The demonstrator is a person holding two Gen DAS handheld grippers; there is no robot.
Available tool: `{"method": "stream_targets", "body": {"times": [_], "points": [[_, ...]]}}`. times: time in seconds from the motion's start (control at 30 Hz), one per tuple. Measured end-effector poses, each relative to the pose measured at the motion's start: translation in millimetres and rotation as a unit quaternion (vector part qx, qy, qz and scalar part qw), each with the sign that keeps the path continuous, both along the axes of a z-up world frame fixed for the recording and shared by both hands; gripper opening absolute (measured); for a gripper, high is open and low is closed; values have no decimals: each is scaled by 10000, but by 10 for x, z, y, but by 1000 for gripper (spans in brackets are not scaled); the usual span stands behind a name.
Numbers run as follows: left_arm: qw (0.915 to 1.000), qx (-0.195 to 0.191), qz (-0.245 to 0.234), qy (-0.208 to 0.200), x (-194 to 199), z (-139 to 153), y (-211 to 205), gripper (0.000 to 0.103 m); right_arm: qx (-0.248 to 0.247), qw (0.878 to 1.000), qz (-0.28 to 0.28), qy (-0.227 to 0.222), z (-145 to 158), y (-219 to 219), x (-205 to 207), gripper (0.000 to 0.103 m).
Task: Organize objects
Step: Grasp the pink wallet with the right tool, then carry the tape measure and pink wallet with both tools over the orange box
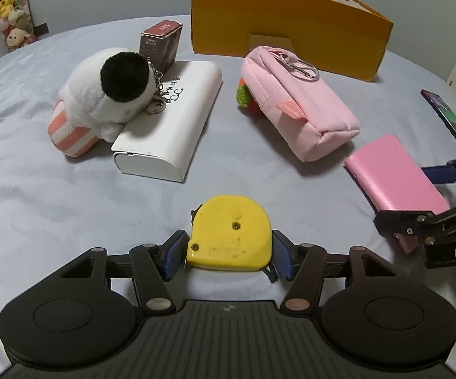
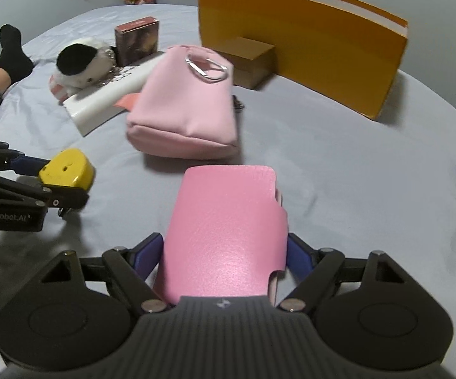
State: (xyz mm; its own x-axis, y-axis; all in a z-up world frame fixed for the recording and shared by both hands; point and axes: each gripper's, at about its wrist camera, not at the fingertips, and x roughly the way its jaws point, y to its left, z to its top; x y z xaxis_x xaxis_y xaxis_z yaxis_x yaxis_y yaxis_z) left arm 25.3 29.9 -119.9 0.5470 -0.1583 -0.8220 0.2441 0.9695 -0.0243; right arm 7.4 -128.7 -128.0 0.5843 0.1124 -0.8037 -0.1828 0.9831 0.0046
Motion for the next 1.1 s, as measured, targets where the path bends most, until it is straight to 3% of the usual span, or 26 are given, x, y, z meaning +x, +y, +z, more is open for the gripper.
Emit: {"method": "stream_targets", "body": {"times": [0.23, 1.0, 1.03, 1.07, 1.1], "points": [[9998, 129, -142, -110, -38, 23, -27, 63, -265, 9996, -31, -106, -16, 110, -1, 84], [9981, -168, -358, -463, -94, 433, -127, 62, 213, 9990, -272, -294, 256, -114, -113, 79], [9980, -173, -383, -478, -92, 451, -137, 62, 217, 9989, -293, -309, 268, -125, -114, 76], [9978, -178, -400, -489, -94, 467, -142, 62, 166, 9985, -367, -371, 283, -137, -117, 43], [9977, -181, -414, -498, -88, 480, -149, 62, 204, 9984, -412, -342, 300, -166, -100, 36]]}}
